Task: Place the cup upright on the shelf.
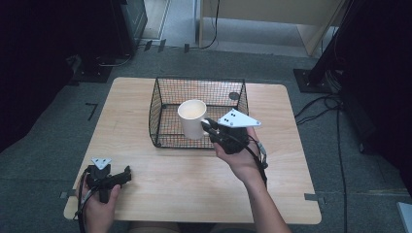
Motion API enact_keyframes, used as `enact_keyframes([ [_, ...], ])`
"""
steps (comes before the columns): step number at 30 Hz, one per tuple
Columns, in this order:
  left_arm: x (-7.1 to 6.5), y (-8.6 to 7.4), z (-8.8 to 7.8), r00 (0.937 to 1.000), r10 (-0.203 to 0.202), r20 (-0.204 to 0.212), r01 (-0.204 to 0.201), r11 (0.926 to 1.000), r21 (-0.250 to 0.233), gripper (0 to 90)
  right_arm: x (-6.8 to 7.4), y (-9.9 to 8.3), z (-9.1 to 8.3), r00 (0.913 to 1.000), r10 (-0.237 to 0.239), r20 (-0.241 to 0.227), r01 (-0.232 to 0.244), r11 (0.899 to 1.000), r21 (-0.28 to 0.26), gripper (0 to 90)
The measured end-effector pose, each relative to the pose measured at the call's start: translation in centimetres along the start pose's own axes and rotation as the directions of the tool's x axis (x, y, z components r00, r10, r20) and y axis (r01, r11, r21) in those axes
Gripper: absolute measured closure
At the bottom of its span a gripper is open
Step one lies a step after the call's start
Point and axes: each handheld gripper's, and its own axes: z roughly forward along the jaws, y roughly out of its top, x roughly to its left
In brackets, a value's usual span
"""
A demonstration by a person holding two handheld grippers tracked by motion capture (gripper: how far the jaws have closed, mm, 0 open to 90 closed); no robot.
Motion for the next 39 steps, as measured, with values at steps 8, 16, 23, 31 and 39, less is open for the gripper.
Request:
enact_keyframes([
  [8, 0.0, 0.0, 0.0, 1.0000, 0.000, 0.000, 0.000, 1.0000, 0.000, 2.3, -1.5, 0.2, 1.8, 0.9996, 0.017, 0.025, -0.017, 1.000, -0.004, 80.5],
  [16, 0.0, 0.0, 0.0, 1.0000, 0.001, 0.000, -0.001, 1.0000, -0.001, 2.3, -3.1, -0.3, 4.1, 0.9989, 0.016, 0.045, -0.016, 1.000, 0.015, 80.6],
  [23, 0.0, 0.0, 0.0, 1.0000, 0.000, 0.000, 0.000, 1.0000, -0.001, 2.3, -4.7, -0.9, 6.3, 0.9983, 0.017, 0.056, -0.018, 1.000, 0.024, 80.5],
  [31, 0.0, 0.0, 0.0, 1.0000, 0.001, 0.000, -0.001, 1.0000, 0.000, 2.3, -6.5, -0.9, 8.5, 0.9998, 0.020, 0.010, -0.020, 1.000, 0.024, 80.6],
  [39, 0.0, 0.0, 0.0, 1.0000, 0.002, 0.000, -0.002, 1.0000, 0.000, 2.2, -7.4, -1.0, 10.3, 0.9995, 0.003, -0.033, -0.002, 1.000, 0.030, 80.6],
])
